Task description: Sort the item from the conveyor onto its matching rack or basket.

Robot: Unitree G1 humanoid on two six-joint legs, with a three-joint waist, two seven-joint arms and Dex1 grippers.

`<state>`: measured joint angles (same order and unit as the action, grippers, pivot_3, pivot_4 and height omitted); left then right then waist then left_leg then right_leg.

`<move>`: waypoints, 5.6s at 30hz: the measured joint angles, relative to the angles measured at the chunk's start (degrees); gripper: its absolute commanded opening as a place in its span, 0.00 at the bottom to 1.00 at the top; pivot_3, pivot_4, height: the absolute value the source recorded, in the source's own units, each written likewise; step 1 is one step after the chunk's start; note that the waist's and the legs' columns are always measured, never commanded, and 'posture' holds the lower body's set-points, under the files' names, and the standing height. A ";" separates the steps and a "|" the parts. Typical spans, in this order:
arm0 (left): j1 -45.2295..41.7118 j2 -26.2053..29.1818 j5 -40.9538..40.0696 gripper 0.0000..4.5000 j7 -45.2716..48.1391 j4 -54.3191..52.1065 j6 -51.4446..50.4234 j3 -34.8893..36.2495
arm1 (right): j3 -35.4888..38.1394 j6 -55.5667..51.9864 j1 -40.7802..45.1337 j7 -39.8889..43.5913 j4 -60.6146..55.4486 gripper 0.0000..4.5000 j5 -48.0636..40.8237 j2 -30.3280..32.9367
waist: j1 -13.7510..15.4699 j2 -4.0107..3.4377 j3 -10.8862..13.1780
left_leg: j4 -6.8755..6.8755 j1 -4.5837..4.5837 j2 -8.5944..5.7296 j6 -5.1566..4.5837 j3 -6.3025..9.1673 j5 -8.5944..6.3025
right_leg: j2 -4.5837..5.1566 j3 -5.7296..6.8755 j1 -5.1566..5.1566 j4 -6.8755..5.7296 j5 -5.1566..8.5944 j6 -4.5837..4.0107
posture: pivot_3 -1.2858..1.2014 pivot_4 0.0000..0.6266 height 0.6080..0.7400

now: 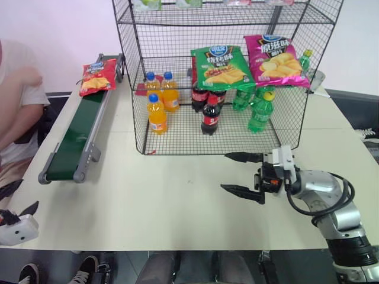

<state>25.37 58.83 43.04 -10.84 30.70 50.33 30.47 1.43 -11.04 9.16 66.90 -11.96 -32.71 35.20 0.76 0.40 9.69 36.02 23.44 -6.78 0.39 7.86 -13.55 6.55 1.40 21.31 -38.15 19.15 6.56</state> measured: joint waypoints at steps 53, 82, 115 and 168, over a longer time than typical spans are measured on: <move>-10.41 -2.87 -10.07 0.99 -6.46 -1.55 -10.18 -18.46 | -1.15 1.27 1.40 -3.16 0.91 1.00 2.50 -2.79 | -0.22 0.08 -0.06 | 0.08 -0.02 0.03 0.04 -0.01 0.02 | -0.02 -0.02 0.02 -0.14 -0.01 0.00 | 0.52 0.24 1.00; -11.96 -5.84 -13.55 0.01 -1.98 -7.23 -13.58 -18.18 | -0.39 1.98 0.60 -3.51 1.88 1.00 3.15 -2.49 | -0.20 0.08 -0.06 | 0.10 -0.02 0.02 0.06 -0.01 0.04 | -0.01 -0.02 0.02 -0.16 -0.01 0.00 | 0.52 0.24 1.00; -26.25 -14.33 -10.29 0.01 17.97 -54.34 -28.04 -15.39 | 18.09 -6.40 -0.70 -6.84 0.38 1.00 -9.16 3.71 | -0.05 0.01 -0.07 | 0.12 0.00 0.06 0.07 -0.06 0.06 | -0.04 -0.01 -0.28 -0.15 -0.01 -0.02 | 0.52 0.24 1.00; -89.37 -37.68 2.36 0.51 -8.48 24.20 -37.92 -49.82 | 13.58 -8.29 1.74 -16.96 -6.43 1.00 -11.85 -3.65 | -0.50 0.18 0.01 | 0.35 0.19 -0.13 0.51 -0.07 0.35 | -0.03 0.07 0.06 -0.64 0.00 0.08 | 0.52 0.24 1.00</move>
<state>-64.00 21.15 45.40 -19.32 54.89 12.41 -19.36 15.01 -19.33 10.90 49.94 -18.39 -44.56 31.55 0.26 0.58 9.69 36.37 23.63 -6.92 0.90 7.79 -13.21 6.52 1.47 21.37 -38.79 19.15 6.64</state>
